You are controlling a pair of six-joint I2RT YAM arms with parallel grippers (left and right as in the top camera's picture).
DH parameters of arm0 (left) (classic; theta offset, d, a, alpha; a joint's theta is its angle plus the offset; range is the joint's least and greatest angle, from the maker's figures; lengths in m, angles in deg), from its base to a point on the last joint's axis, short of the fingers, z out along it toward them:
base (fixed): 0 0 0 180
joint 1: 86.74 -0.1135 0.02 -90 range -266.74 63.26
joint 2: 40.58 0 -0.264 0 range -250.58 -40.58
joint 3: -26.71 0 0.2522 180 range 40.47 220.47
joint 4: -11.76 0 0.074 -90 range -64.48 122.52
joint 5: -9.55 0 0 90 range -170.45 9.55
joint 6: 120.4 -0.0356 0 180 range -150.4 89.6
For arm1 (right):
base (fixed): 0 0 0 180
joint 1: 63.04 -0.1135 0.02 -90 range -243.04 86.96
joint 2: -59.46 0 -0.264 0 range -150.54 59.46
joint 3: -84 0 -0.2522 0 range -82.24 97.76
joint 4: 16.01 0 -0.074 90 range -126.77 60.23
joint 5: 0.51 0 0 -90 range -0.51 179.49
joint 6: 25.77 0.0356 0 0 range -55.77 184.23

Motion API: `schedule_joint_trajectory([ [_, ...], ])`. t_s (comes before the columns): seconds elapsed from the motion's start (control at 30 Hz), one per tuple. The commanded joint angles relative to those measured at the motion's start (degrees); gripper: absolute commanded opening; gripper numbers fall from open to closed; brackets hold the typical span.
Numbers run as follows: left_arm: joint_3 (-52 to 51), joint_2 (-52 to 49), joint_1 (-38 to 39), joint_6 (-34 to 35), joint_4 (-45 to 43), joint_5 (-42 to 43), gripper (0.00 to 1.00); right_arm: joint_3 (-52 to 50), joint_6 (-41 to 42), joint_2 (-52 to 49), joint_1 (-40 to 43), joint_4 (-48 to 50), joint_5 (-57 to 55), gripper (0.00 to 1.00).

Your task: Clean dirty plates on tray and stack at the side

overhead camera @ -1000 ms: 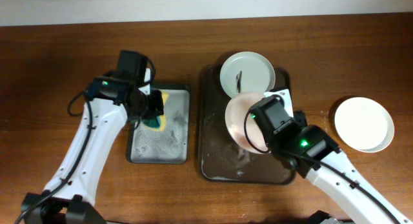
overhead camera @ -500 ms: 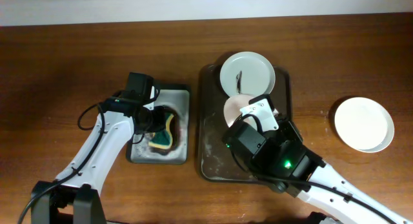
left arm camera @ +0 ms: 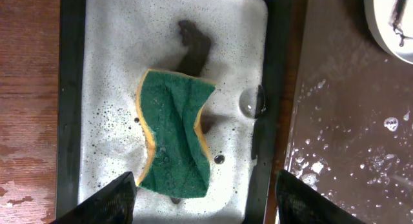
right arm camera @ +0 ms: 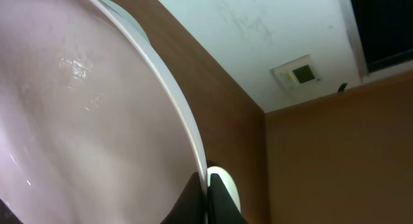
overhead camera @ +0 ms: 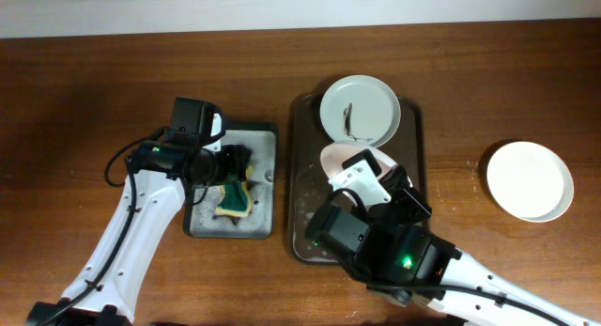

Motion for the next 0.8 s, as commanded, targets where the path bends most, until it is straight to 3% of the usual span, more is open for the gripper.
schedule_joint_trajectory([
  [0.0, 0.83, 0.57, -0.04, -0.26, 0.07, 0.81, 0.68, 1.55, -0.85, 0.87, -0.7, 0.0, -5.31, 0.04],
  [0.23, 0.83, 0.57, -0.04, -0.26, 0.04, 0.81, 0.7, 1.55, -2.19, 0.87, -0.7, 0.07, -15.78, 0.04],
  [0.77, 0.83, 0.57, -0.04, -0.26, 0.04, 0.81, 0.71, 1.6, -2.34, 0.87, -0.7, 0.09, -16.09, 0.04],
])
